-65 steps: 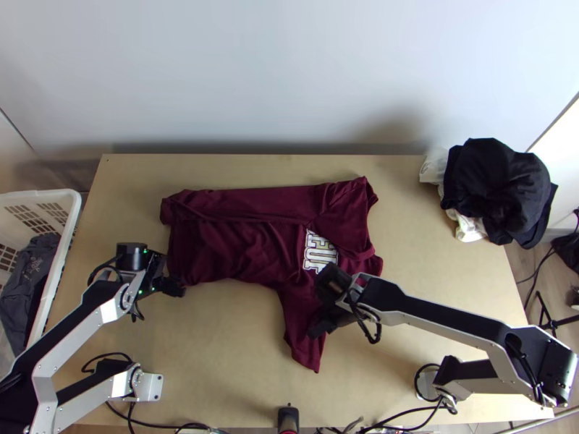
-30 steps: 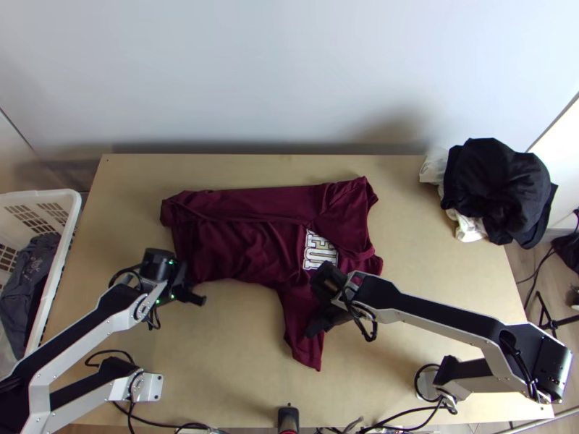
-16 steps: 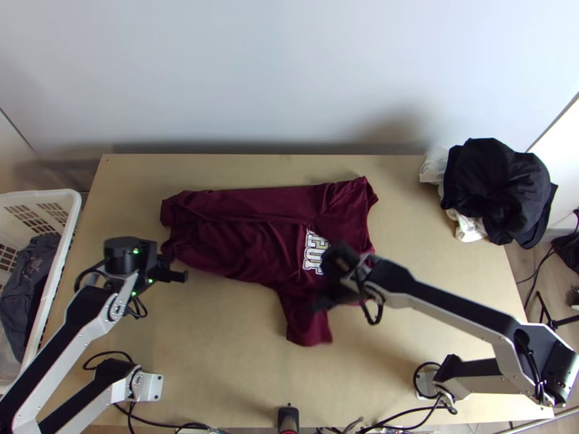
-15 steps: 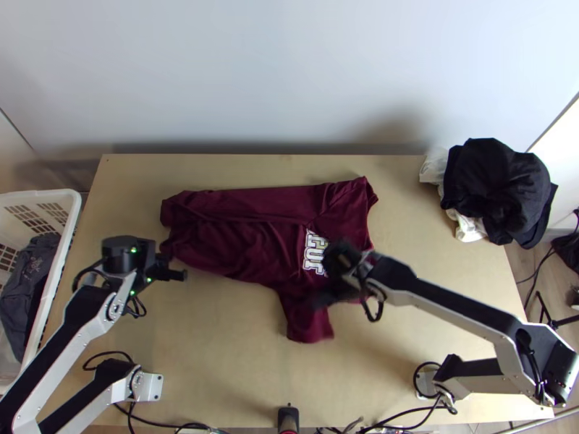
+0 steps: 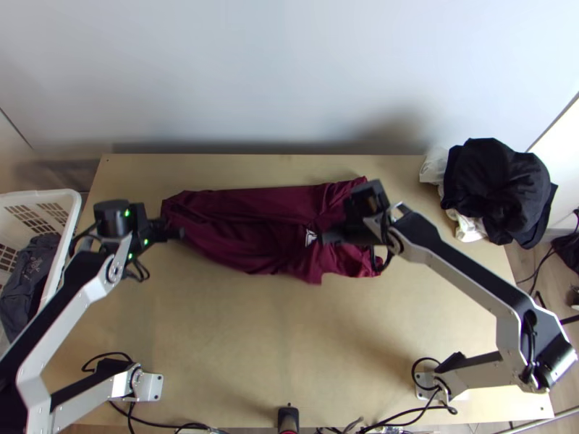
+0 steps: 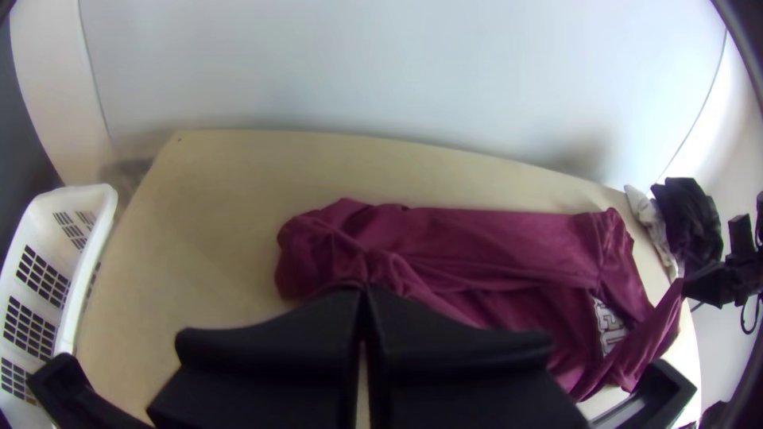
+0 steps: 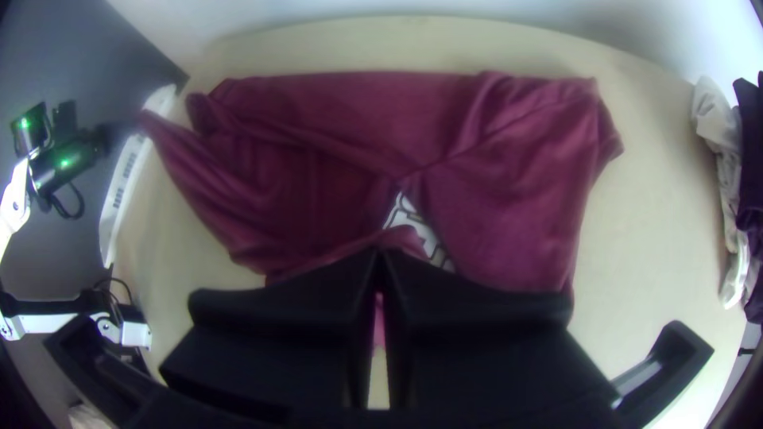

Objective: Fold the t-shirt

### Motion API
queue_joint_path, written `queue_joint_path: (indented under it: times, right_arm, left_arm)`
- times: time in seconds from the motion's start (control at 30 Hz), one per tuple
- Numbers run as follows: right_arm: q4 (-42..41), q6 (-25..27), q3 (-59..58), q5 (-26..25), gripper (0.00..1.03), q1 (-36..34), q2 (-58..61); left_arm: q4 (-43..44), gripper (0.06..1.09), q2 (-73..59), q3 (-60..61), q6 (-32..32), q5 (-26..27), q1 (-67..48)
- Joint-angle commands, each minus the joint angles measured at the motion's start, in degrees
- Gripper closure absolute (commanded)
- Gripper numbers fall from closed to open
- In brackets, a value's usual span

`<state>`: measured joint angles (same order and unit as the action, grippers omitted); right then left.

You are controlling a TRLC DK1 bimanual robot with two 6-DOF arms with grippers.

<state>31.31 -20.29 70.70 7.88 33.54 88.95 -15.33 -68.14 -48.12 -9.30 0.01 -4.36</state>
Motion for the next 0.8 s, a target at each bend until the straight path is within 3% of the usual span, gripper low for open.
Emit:
queue_joint_path:
  times: [0.0, 0.27, 0.77]
  right_arm:
    - [-1.87, -0.27, 5.94, -1.46, 1.00, -5.33, 4.66]
    - [-3.54, -0.71, 12.01, -2.87, 1.00, -11.22, 11.60]
    - [-5.82, -0.71, 14.82, -6.03, 1.00, -15.96, 19.07]
  left_arm:
    - [4.61, 1.05, -10.00, -5.85, -2.83, -0.01, 1.20]
    - [5.14, 1.05, -22.92, -14.02, -5.82, -0.63, 4.36]
    - [6.37, 1.05, -32.23, -18.94, -6.26, -4.23, 7.61]
